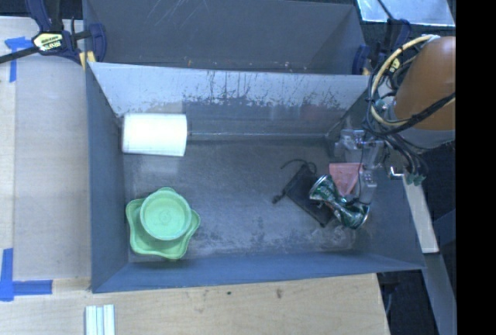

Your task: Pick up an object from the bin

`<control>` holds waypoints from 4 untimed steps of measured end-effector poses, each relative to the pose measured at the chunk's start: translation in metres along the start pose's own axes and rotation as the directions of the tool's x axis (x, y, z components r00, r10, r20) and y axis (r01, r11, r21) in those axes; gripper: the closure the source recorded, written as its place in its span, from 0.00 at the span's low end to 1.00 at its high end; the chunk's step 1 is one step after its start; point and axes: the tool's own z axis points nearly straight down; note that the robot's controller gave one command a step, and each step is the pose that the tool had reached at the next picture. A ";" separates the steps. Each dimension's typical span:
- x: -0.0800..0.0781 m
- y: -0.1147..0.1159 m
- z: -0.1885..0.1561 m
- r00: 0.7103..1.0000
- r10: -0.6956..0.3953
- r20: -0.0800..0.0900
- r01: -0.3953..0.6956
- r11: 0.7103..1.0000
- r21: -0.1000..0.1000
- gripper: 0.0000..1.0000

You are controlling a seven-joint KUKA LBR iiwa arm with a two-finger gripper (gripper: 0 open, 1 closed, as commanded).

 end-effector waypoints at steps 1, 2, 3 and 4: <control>-0.002 0.000 -0.005 1.000 -0.004 0.007 0.004 1.000 0.002 0.00; -0.003 0.039 0.023 0.998 0.061 0.010 -0.061 0.998 0.004 0.00; -0.049 0.043 0.044 0.978 -0.209 0.006 0.210 0.978 -0.008 1.00; -0.049 0.043 0.044 0.978 -0.210 0.006 0.210 0.978 -0.008 1.00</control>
Offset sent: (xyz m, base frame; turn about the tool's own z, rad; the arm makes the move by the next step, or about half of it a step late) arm 0.0028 0.0918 -0.0573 0.1175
